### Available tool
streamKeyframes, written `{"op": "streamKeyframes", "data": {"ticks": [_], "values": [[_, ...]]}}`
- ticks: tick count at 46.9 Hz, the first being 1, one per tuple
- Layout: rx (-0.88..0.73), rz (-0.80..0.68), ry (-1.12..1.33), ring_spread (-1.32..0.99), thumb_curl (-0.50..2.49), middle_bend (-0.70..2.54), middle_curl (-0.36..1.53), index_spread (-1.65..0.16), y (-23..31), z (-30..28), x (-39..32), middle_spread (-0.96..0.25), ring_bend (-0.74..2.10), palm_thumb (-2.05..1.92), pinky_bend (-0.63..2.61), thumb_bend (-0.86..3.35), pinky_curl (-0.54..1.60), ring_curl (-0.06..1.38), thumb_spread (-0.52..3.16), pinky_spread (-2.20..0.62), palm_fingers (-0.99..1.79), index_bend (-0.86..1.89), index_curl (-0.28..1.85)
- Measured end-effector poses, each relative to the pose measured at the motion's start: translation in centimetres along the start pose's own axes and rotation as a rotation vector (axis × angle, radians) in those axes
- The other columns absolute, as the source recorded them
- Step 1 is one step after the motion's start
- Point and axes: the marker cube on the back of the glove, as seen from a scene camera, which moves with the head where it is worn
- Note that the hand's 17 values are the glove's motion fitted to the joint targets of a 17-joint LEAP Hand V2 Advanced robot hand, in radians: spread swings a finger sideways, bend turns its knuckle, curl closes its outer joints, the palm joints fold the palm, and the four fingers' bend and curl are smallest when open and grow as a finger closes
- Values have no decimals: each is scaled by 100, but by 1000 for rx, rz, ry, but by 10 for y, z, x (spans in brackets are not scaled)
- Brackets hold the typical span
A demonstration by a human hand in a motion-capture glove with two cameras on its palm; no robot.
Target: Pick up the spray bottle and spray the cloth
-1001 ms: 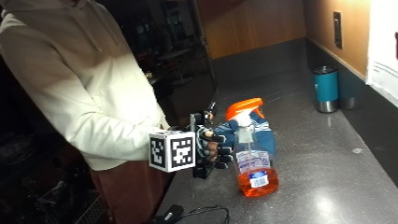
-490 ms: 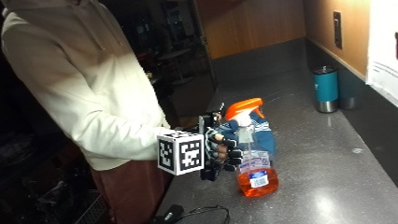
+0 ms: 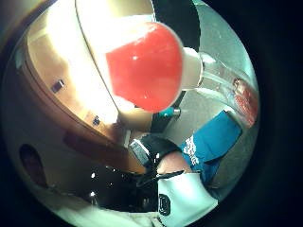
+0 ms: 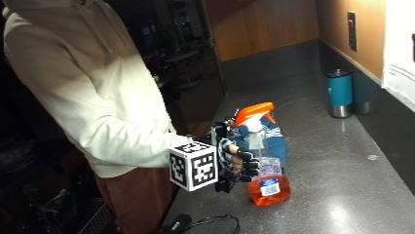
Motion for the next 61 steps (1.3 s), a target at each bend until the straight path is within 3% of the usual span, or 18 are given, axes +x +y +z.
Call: {"op": "streamKeyframes", "data": {"ticks": [61], "values": [[-42,60,28,4,32,25,36,-23,-25,19,8,-1,43,46,43,-3,36,29,86,20,9,13,20]]}}
